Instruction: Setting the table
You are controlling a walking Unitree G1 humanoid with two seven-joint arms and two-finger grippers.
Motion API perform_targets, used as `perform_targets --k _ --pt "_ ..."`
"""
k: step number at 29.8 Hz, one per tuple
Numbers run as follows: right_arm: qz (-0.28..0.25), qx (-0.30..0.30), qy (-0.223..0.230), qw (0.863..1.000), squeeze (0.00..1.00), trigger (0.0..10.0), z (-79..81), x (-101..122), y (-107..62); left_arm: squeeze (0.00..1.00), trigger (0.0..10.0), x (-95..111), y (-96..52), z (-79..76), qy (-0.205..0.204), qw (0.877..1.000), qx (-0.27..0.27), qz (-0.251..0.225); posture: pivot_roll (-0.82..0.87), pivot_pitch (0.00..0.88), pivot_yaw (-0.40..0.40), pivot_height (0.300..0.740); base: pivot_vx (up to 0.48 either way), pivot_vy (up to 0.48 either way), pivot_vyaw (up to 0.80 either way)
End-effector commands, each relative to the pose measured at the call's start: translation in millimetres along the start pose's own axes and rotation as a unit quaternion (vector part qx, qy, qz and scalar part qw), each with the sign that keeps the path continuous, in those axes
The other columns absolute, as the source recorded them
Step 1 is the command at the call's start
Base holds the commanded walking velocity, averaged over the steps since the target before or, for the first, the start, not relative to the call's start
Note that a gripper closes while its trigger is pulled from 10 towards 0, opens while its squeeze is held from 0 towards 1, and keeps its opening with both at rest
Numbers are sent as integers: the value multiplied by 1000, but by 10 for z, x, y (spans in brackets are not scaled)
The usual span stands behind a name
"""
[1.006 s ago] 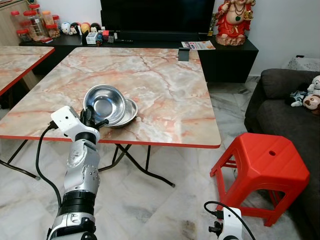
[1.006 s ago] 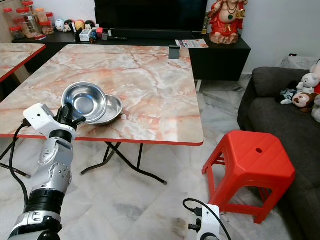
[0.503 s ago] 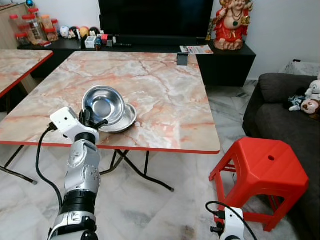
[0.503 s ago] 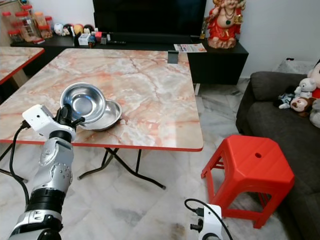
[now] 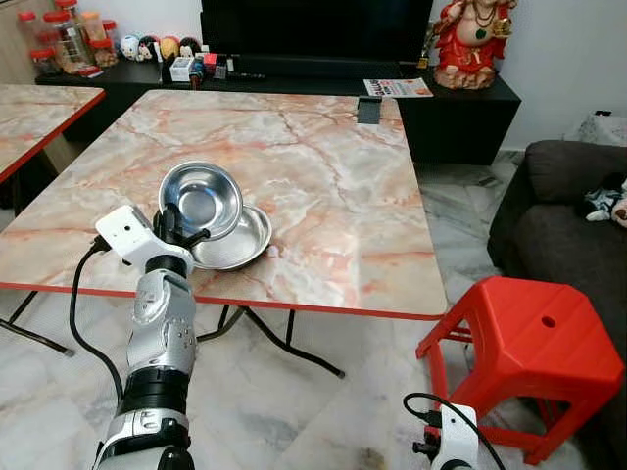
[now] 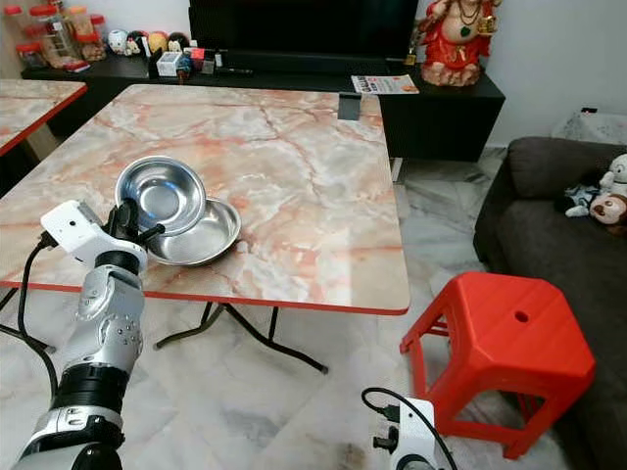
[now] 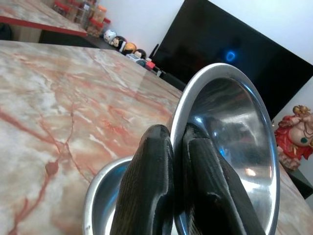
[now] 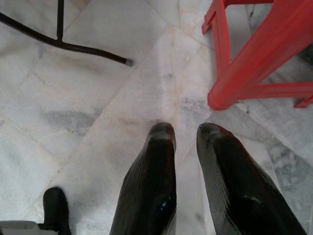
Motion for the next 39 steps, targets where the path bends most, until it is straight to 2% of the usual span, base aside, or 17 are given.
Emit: perform_targets --k 1,39 --pt "0 -2 1 1000 0 10000 -9 13 4 0 10000 39 34 -59 3 1000 -4 -11 24 0 -19 740 307 0 0" --pt "4 0 0 1000 0 10000 0 -20 -3 0 10000 46 18 -77 2 1000 -6 -13 25 0 -20 740 318 0 0"
Point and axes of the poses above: a point about 5 cm out from each wrist's last joint towards the gripper, its own y axis pointing out of the wrist towards the gripper, its own x axis along the axis of the wrist's last joint, z = x × y, the point moved 5 cm from there along y, pointing out of the wrist towards the gripper, and after that the axes turned 9 degrees about -y, right-handed, at the moved point
